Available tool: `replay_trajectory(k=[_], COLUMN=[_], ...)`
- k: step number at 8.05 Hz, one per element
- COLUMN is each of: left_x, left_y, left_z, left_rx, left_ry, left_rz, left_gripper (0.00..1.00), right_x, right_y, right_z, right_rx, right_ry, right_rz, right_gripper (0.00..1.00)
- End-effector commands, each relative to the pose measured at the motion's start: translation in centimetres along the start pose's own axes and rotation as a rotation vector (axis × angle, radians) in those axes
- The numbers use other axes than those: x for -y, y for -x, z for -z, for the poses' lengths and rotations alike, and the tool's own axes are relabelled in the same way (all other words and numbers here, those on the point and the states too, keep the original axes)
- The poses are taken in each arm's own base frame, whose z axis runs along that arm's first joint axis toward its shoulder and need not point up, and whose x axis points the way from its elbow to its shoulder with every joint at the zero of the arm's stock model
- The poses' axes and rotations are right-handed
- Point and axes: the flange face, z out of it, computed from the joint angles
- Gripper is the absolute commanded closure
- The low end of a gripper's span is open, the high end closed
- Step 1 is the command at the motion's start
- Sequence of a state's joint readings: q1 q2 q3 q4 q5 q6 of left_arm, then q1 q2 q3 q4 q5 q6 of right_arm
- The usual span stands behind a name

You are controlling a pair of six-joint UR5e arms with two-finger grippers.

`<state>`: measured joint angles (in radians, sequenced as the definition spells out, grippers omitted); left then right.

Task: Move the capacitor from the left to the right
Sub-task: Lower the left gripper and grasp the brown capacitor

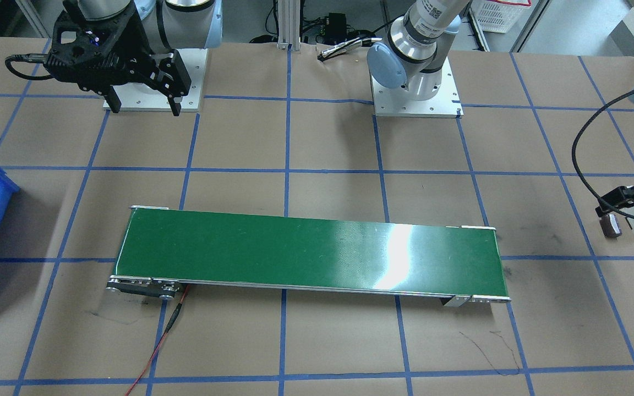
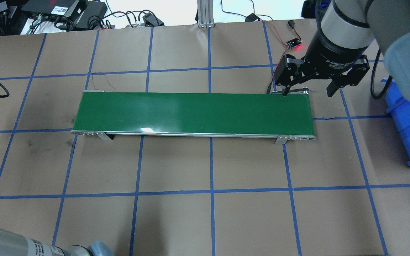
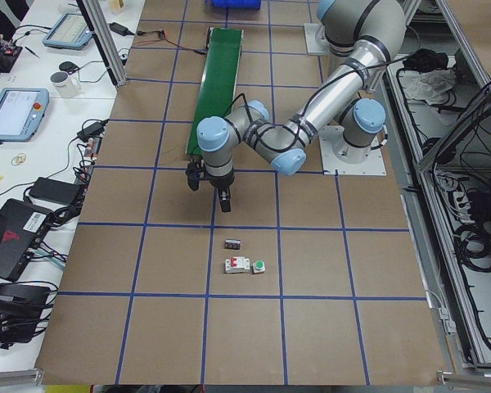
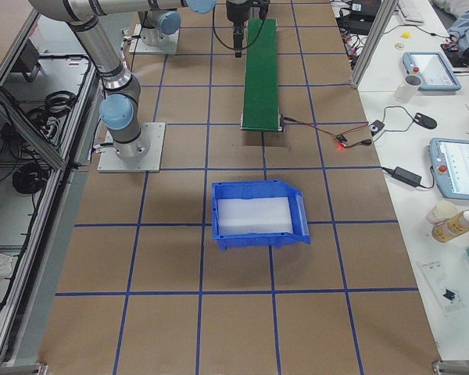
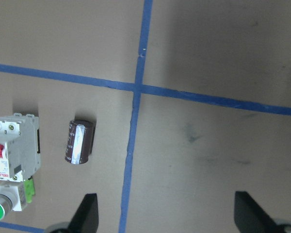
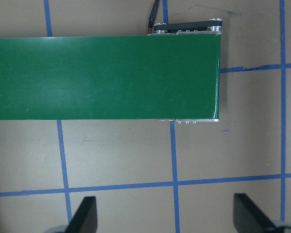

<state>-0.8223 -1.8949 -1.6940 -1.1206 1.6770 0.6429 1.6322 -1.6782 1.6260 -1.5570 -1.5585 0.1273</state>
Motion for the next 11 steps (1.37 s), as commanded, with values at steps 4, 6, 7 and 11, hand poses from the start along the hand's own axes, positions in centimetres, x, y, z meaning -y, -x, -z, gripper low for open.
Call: replay_trajectory(k=[4, 6, 7, 11], left_x=[-0.2, -0.1, 0.3, 0.7], left_y=[3.8, 5.4, 5.5, 5.7], left_z=[-5.7, -7.7, -8.7, -10.8], left_rx=[0.014, 0.029, 0.03, 0.03], left_ry=[0.075, 0.07, 0.072, 0.08], left_rz=[-0.099, -0.103, -0.132, -0.156], left_gripper=[0.19, 0.28, 0.28, 0.29], right_x=[0.0, 0.0, 0.0, 0.0], right_y=[0.0, 0.0, 0.0, 0.0], right_z=[0.0, 0.0, 0.0, 0.0], right_rx=[0.001, 0.0, 0.0, 0.0], right_ry=[0.002, 0.002, 0.002, 0.0], right_rz=[0.0, 0.0, 0.0, 0.0], right_gripper=[0.0, 0.0, 0.0, 0.0])
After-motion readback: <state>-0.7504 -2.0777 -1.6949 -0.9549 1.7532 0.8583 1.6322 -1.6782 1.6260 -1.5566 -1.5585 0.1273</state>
